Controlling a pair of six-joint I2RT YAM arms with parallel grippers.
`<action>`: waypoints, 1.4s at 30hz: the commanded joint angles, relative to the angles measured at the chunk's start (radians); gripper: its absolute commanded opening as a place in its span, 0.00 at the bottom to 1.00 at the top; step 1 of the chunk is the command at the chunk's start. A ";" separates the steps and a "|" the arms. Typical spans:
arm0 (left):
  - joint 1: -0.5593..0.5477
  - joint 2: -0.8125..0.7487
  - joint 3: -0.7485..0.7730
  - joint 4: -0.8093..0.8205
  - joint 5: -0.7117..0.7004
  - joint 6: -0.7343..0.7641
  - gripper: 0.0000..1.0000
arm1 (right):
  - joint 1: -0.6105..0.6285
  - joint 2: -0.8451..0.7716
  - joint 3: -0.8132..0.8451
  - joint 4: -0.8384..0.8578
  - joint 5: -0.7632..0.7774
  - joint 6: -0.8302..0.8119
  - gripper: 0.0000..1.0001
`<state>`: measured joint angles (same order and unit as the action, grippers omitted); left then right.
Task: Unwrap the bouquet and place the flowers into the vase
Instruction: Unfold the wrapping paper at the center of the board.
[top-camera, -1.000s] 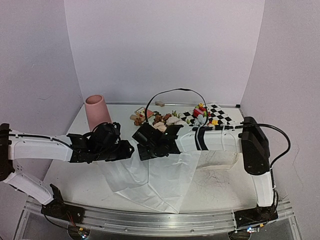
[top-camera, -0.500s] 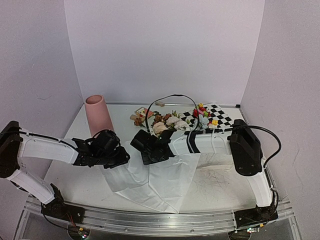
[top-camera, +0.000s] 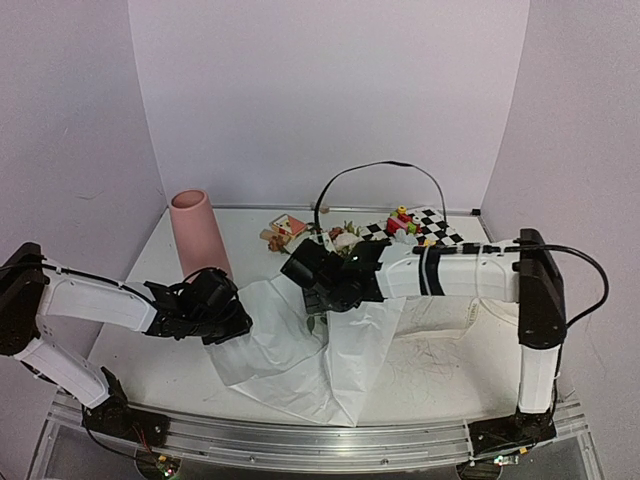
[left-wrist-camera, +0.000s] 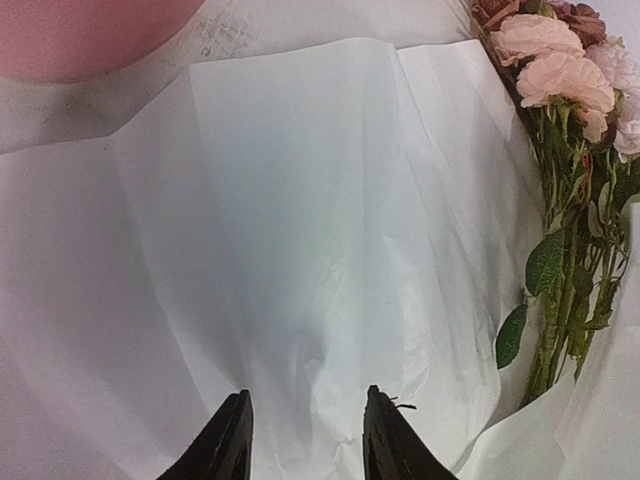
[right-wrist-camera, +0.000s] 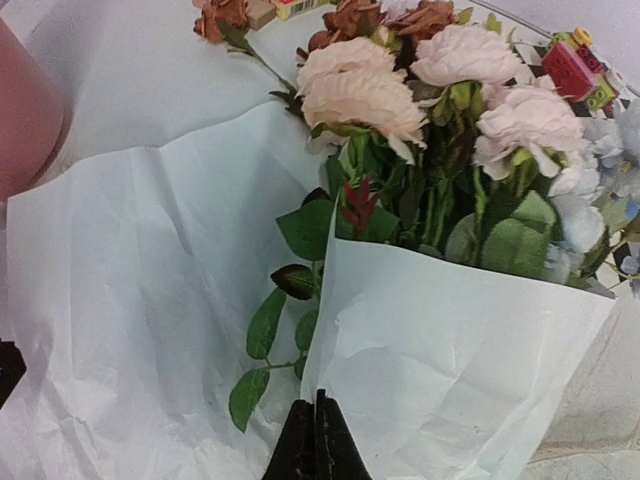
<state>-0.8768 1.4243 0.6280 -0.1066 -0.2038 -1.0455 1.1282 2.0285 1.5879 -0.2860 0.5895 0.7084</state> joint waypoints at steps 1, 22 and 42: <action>0.004 0.010 0.038 -0.010 0.002 0.026 0.39 | 0.000 -0.161 -0.082 -0.051 0.076 0.024 0.00; -0.169 0.152 0.345 0.072 0.150 0.238 0.43 | 0.000 -0.766 -0.572 -0.204 0.213 0.211 0.19; -0.369 0.688 0.911 0.103 0.391 0.274 0.43 | 0.000 -1.125 -0.665 -0.206 0.317 0.089 0.81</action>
<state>-1.2285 2.0530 1.4352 -0.0319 0.1127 -0.7841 1.1282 0.9255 0.9169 -0.4580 0.8399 0.8372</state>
